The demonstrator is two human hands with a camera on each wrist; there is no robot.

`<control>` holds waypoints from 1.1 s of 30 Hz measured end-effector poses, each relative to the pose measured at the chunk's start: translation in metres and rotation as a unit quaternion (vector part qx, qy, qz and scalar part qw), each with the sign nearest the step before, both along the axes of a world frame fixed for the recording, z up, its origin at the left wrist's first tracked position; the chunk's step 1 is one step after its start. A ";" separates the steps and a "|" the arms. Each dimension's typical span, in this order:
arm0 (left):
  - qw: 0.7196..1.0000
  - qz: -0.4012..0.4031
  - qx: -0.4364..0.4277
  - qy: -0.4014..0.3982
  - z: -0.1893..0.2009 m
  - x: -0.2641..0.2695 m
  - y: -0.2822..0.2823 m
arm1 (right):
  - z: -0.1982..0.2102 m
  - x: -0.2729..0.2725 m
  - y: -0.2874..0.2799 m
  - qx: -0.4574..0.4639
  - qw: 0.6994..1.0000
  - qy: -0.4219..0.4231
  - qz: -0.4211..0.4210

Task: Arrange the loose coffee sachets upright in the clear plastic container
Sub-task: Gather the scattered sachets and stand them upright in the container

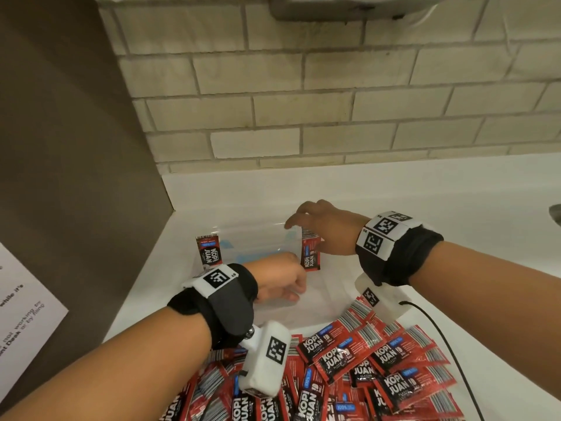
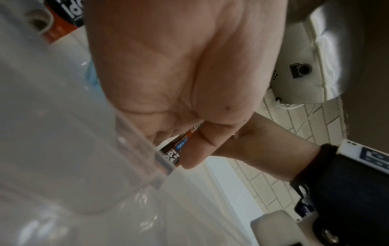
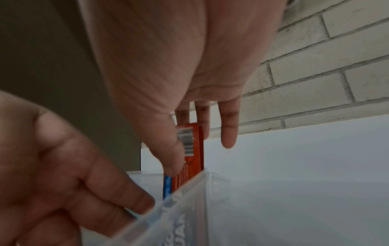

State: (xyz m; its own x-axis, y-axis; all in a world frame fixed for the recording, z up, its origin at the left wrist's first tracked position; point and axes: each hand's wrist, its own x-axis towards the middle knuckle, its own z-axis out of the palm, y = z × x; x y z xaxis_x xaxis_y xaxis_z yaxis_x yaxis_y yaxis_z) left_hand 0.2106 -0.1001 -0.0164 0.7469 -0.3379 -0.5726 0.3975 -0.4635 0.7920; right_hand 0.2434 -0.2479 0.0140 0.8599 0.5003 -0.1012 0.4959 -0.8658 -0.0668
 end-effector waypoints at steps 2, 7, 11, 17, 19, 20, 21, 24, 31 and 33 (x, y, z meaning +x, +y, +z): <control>1.000 -0.013 0.012 -0.023 0.007 -0.002 0.007 | 0.007 -0.005 -0.002 0.034 0.999 -0.012 -0.014; 0.988 -0.023 0.012 -0.154 0.034 -0.014 0.033 | 0.031 -0.033 -0.013 0.182 0.978 -0.065 -0.080; 0.973 -0.014 0.005 -0.230 0.049 -0.046 0.048 | 0.036 -0.080 -0.015 0.254 0.956 -0.061 -0.131; 0.945 -0.118 0.086 -0.292 0.035 -0.102 0.042 | 0.000 -0.146 -0.026 0.289 0.929 0.062 -0.224; 0.933 -0.161 0.122 -0.299 0.027 -0.110 0.037 | -0.016 -0.155 -0.034 0.292 0.908 0.121 -0.275; 0.924 -0.185 0.142 -0.302 0.023 -0.112 0.034 | -0.023 -0.155 -0.038 0.274 0.903 0.143 -0.297; 0.914 -0.211 0.162 -0.306 0.020 -0.113 0.030 | -0.028 -0.155 -0.043 0.252 0.901 0.158 -0.315; 0.887 -0.262 0.204 -0.320 0.013 -0.114 0.018 | -0.033 -0.147 -0.050 0.207 0.901 0.181 -0.337; 0.863 -0.300 0.250 -0.319 0.005 -0.111 0.005 | -0.037 -0.121 -0.039 0.133 0.921 0.213 -0.299; 0.862 -0.311 0.246 -0.316 0.003 -0.111 0.005 | -0.040 -0.118 -0.039 0.107 0.929 0.205 -0.289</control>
